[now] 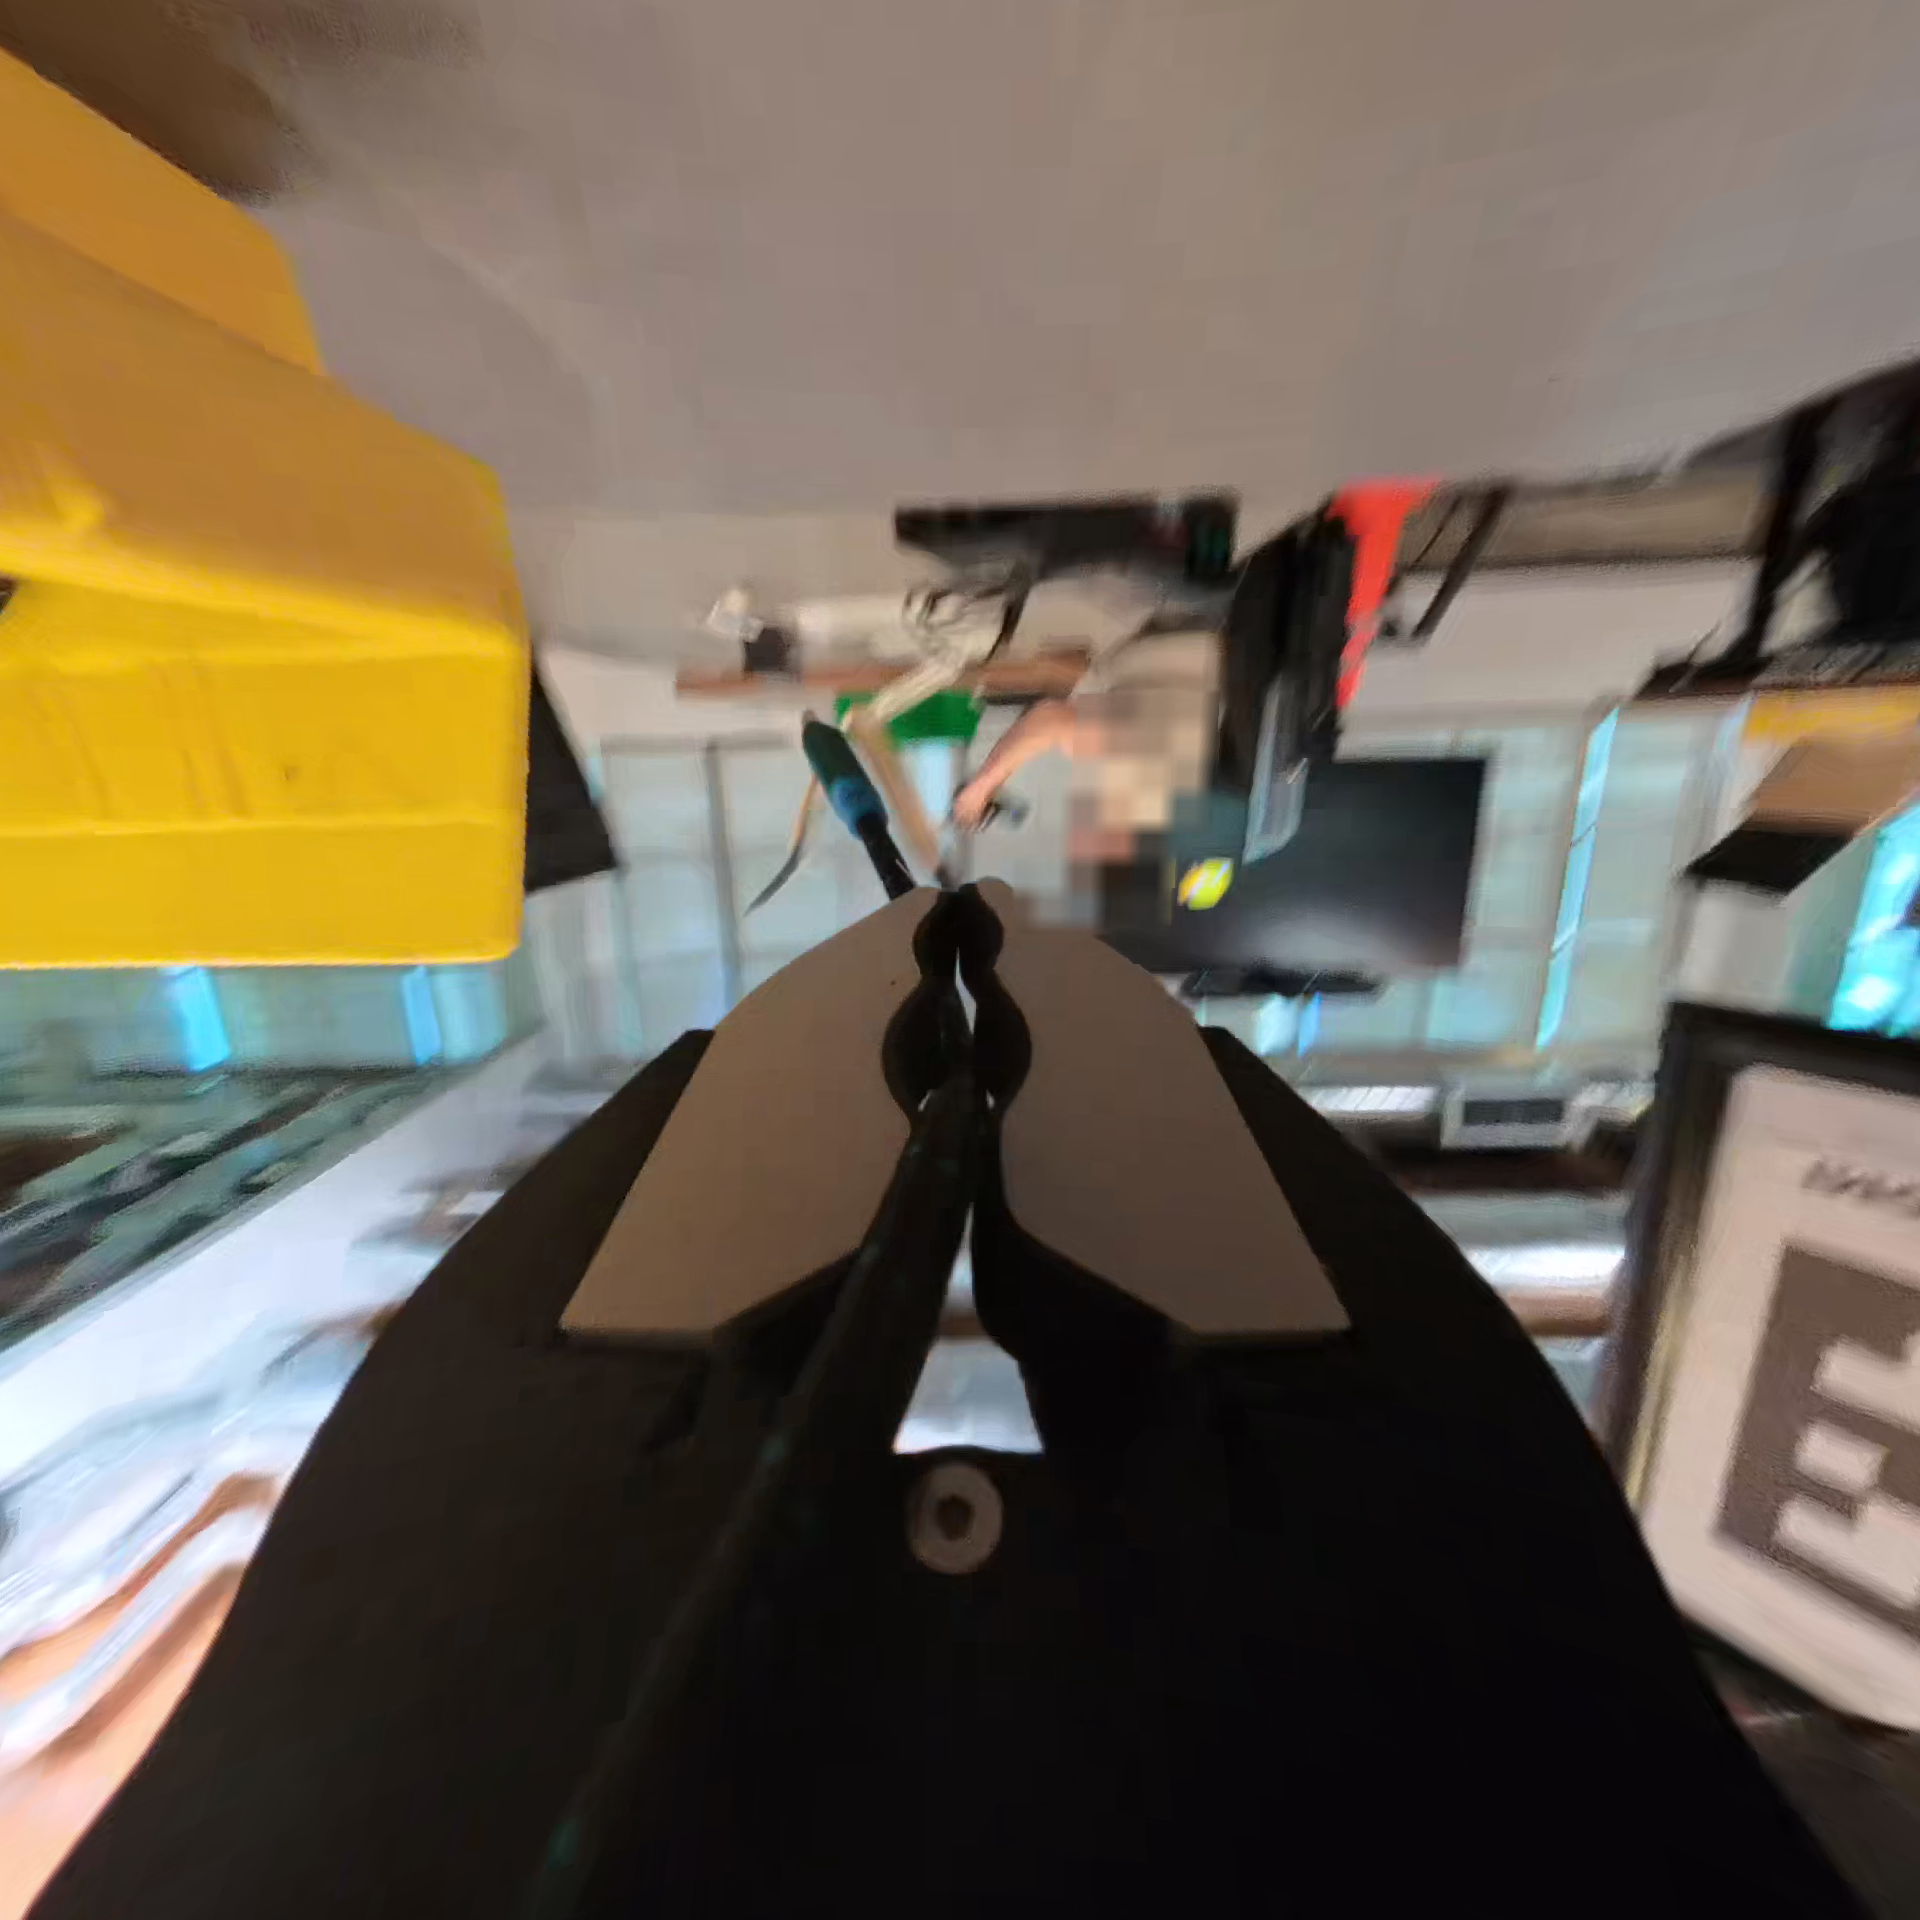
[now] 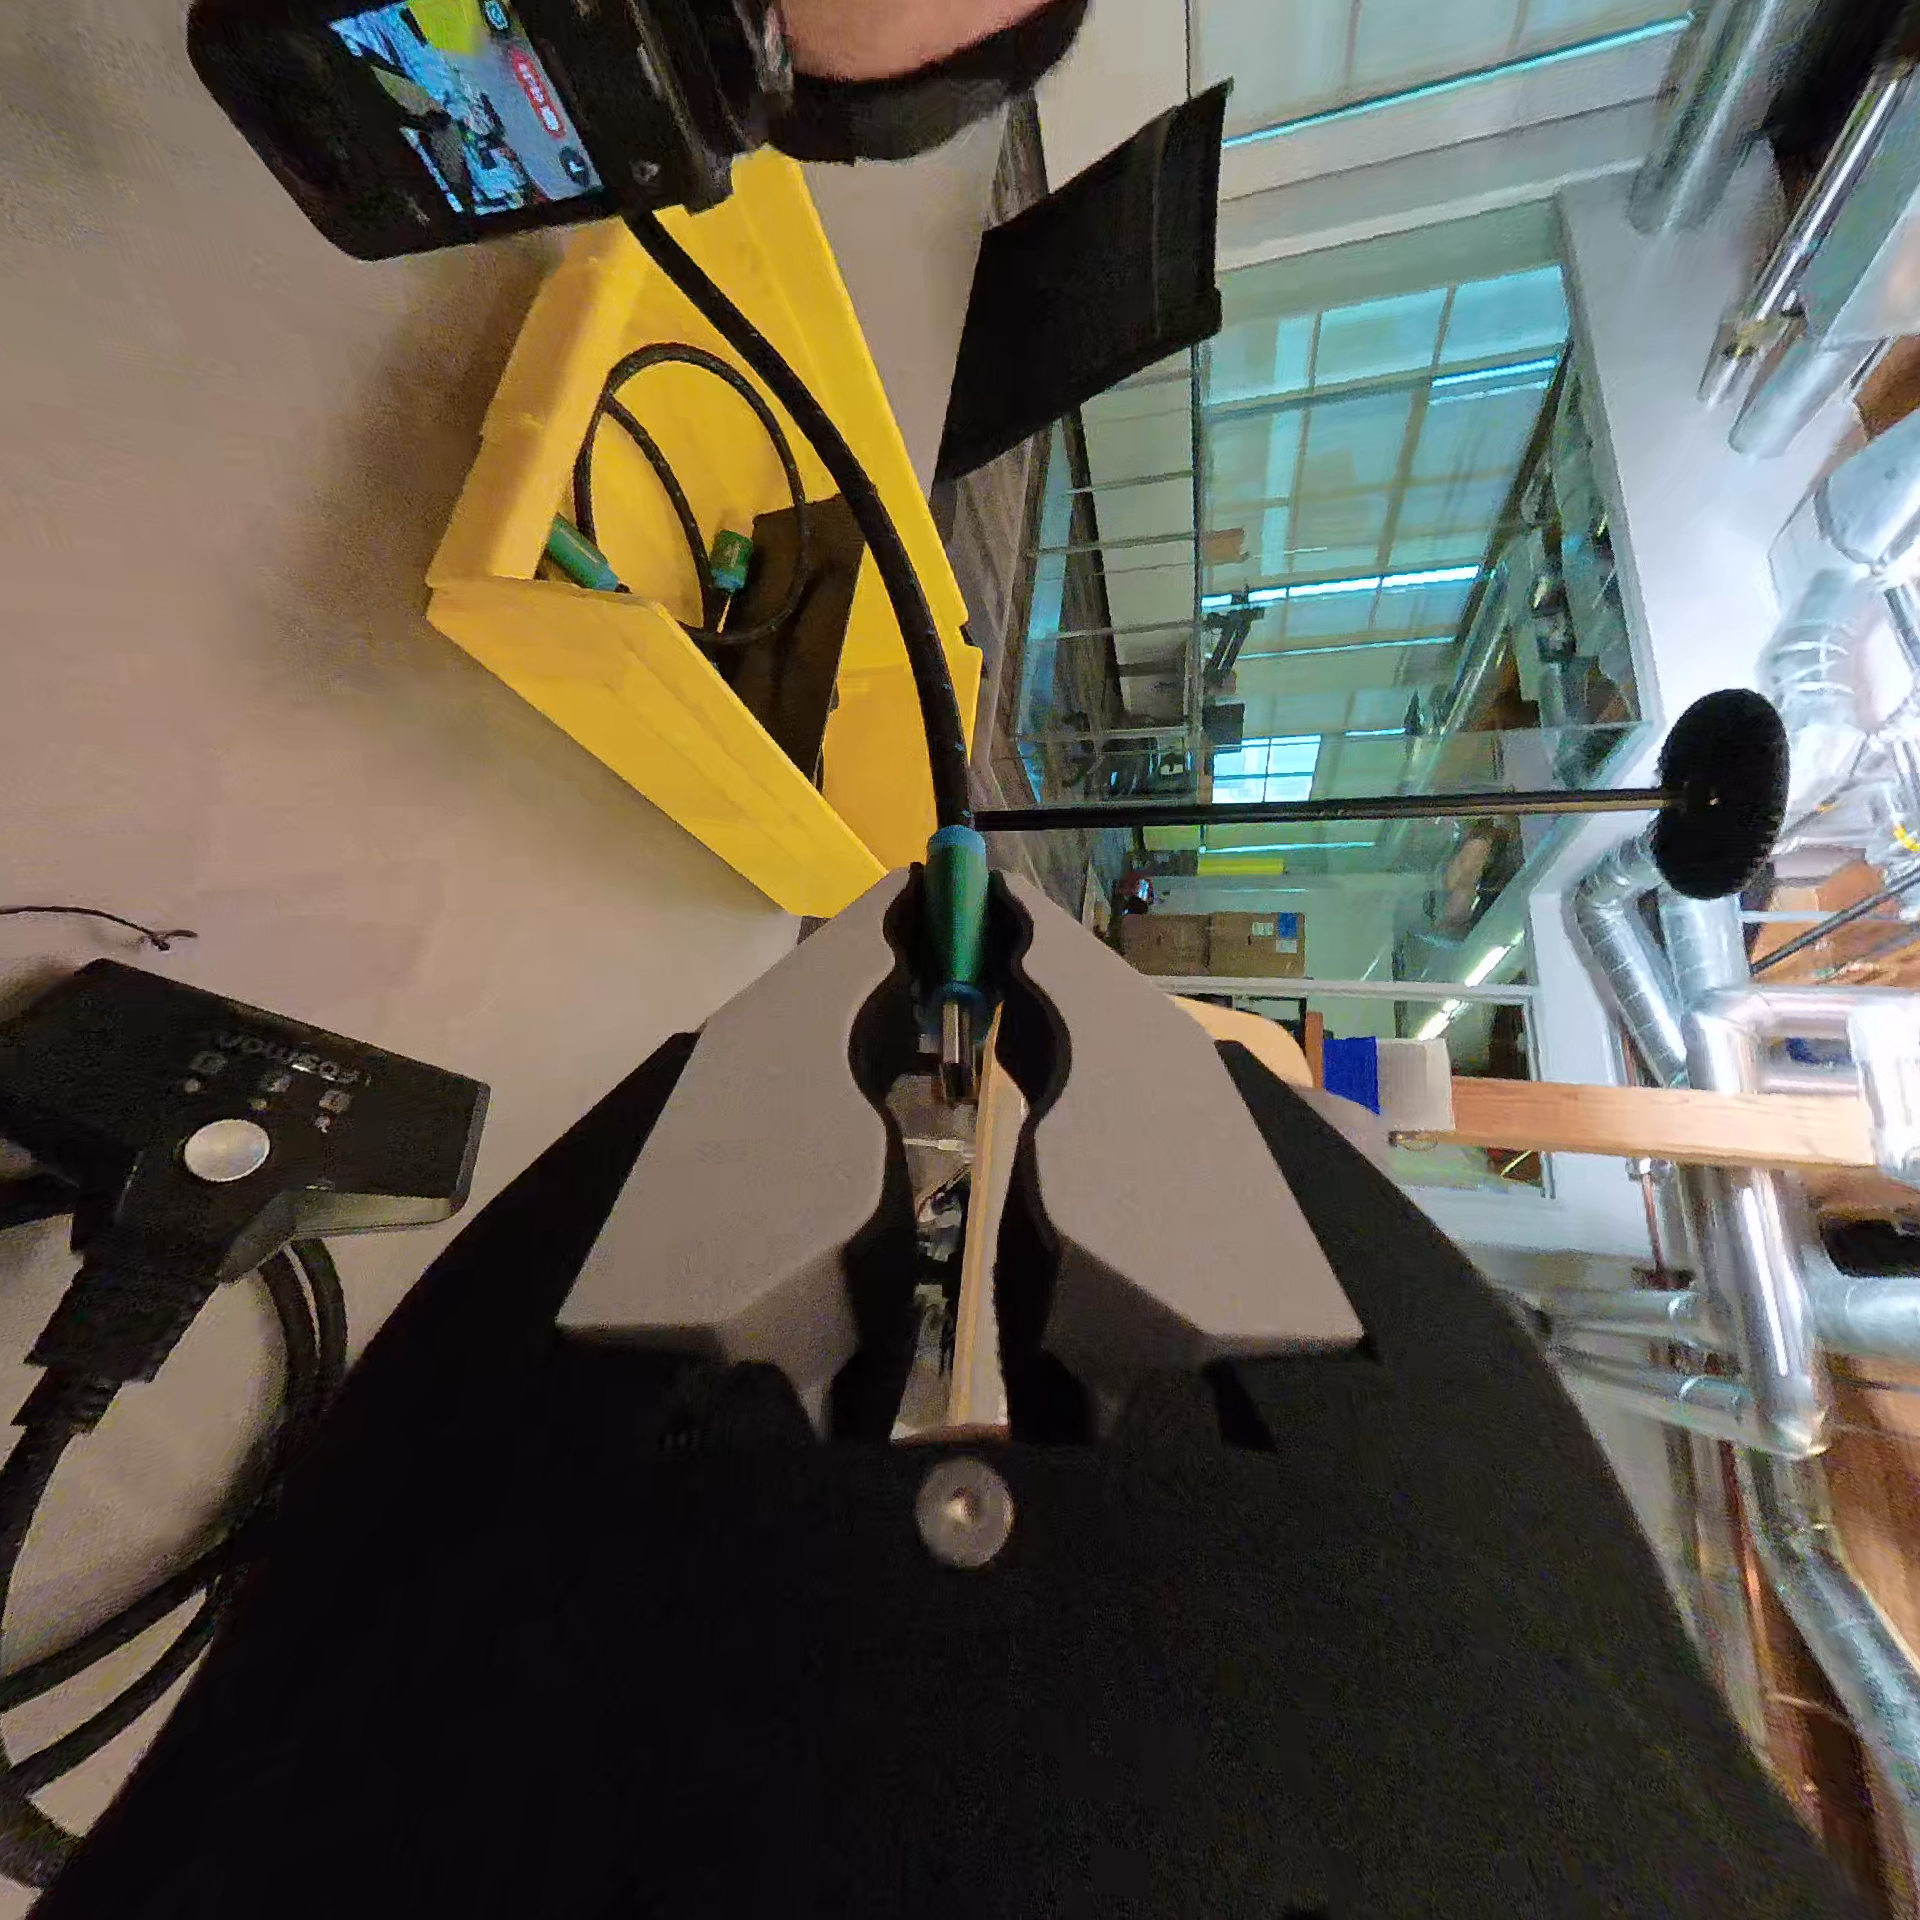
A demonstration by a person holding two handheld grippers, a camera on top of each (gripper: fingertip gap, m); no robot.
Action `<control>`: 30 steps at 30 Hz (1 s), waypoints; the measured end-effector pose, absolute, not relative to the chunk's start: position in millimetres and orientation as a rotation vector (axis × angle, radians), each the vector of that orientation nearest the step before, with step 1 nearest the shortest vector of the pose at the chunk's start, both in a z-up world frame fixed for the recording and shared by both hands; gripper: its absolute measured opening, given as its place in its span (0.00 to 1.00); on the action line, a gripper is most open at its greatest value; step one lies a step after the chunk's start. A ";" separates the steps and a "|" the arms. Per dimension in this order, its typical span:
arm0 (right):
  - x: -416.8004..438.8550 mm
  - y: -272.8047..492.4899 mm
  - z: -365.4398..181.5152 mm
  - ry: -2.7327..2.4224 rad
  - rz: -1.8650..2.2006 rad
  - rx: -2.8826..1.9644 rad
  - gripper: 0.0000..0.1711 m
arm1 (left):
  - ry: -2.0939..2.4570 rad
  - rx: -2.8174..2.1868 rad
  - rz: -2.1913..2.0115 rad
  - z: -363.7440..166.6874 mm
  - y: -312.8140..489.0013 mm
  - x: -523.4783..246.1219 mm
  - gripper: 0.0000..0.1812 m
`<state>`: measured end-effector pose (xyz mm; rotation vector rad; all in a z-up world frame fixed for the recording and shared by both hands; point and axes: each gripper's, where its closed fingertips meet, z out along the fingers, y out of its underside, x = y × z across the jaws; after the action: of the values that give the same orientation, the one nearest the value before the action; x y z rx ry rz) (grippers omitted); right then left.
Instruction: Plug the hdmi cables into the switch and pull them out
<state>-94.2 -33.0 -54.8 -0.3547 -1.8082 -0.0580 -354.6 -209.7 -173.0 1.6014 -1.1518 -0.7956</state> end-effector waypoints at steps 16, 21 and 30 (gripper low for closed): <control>-106.9 22.7 -69.5 -1.626 0.070 -0.449 0.04 | -1.405 3.188 0.082 -94.9 -128.5 -202.5 0.48; -107.4 9.9 -62.4 -1.553 0.089 -0.351 0.03 | -1.858 3.364 0.349 -51.3 -57.9 -133.5 0.43; -106.3 -4.8 -53.3 -1.488 0.120 -0.308 0.04 | -1.943 3.291 0.659 -73.6 -12.1 -91.6 0.14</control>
<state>-106.3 -4.8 -53.3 -0.3075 -1.4885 0.1197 -91.6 -12.1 -73.6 3.2912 -1.9427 0.6589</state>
